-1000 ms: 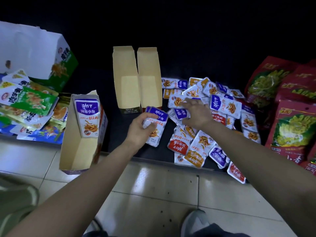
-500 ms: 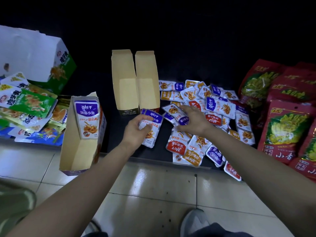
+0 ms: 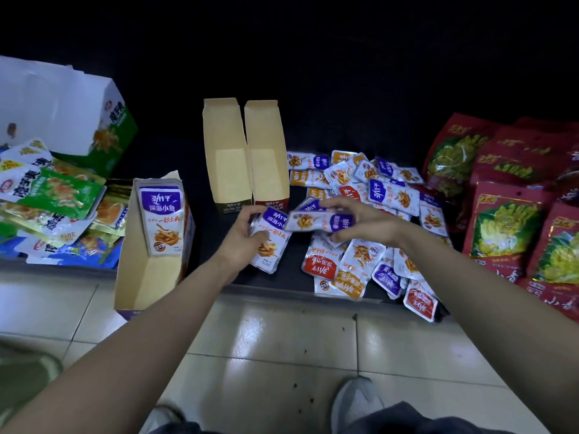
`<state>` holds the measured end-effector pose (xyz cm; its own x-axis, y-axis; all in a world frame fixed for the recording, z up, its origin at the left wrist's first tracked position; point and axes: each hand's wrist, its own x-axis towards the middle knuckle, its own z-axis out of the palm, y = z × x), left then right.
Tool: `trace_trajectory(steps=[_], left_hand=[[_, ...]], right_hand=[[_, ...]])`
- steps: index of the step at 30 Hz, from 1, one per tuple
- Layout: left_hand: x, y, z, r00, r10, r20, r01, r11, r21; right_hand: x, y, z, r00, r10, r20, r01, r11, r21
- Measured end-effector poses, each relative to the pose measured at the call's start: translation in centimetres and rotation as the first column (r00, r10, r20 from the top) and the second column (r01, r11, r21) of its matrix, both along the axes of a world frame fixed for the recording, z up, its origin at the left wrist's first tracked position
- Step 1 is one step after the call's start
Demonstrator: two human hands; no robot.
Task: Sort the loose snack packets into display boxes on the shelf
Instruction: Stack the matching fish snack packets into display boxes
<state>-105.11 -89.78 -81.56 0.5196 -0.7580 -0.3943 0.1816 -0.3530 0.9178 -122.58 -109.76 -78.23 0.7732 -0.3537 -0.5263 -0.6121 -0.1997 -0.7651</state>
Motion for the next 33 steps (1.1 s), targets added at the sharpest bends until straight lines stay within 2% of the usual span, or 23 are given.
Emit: trace_trajectory(steps=[3,7,9,10,12,14,16,17,18,22,24,26,29,30,32,33], left_hand=[[0.2,0.1,0.5,0.999,0.045,-0.031,-0.044,0.999,0.033],[-0.2,0.4,0.8,0.997,-0.034,-0.068,0.036,0.999,0.032],[-0.7,0.3,0.8,0.996,-0.076,-0.05,0.076,0.997,-0.017],[-0.7,0.2,0.7,0.996,-0.076,-0.052,0.074,0.996,-0.041],[-0.6,0.1,1.0,0.995,-0.026,-0.093,0.019,0.997,-0.07],[-0.2,0.1,1.1,0.991,0.019,-0.129,-0.031,0.996,-0.088],[-0.2,0.2,1.0,0.991,0.006,-0.131,-0.019,0.995,-0.102],[-0.3,0.2,0.9,0.993,-0.019,-0.114,0.007,0.994,-0.107],[-0.5,0.2,0.9,0.994,-0.045,-0.099,0.034,0.993,-0.111],[-0.7,0.2,1.1,0.986,-0.118,-0.116,0.107,0.989,-0.099],[-0.8,0.3,1.0,0.981,-0.146,-0.126,0.136,0.987,-0.088],[-1.0,0.1,0.7,0.982,-0.176,-0.063,0.171,0.982,-0.077],[-1.0,0.1,0.4,0.99,-0.138,-0.003,0.137,0.987,-0.08],[-0.9,0.2,0.5,0.994,-0.111,-0.007,0.11,0.99,-0.085],[-0.6,0.5,0.4,0.998,-0.07,0.003,0.07,0.996,-0.058],[-0.5,0.6,0.3,0.998,-0.059,0.01,0.06,0.998,-0.036]], right_hand=[[0.3,0.8,0.1,0.995,0.093,0.019,-0.094,0.991,0.092],[1.7,2.7,0.1,0.967,0.246,0.07,-0.249,0.968,0.031],[2.5,3.4,0.0,0.959,0.255,0.125,-0.255,0.967,-0.011],[2.8,3.6,0.0,0.965,0.208,0.16,-0.208,0.978,-0.018],[3.2,3.9,0.4,0.973,0.003,0.229,-0.002,1.0,-0.004],[3.2,3.9,0.6,0.945,-0.234,0.229,0.208,0.969,0.132],[3.0,4.3,0.7,0.932,-0.337,0.134,0.268,0.889,0.372],[3.0,4.6,0.5,0.933,-0.345,0.103,0.271,0.861,0.43],[3.0,4.7,0.0,0.933,-0.348,0.094,0.28,0.865,0.417],[2.7,4.2,-1.0,0.938,-0.331,0.105,0.315,0.938,0.142],[2.6,4.1,-1.0,0.955,-0.278,0.103,0.269,0.958,0.098],[3.0,4.8,-0.8,0.961,-0.246,0.123,0.242,0.969,0.05],[3.9,5.6,-0.6,0.934,-0.316,0.168,0.307,0.949,0.076],[4.0,5.3,-0.9,0.918,-0.353,0.182,0.355,0.935,0.025],[3.5,3.7,-1.8,0.924,-0.35,0.153,0.381,0.87,-0.312],[3.1,2.7,-2.4,0.941,-0.328,0.081,0.324,0.812,-0.486]])
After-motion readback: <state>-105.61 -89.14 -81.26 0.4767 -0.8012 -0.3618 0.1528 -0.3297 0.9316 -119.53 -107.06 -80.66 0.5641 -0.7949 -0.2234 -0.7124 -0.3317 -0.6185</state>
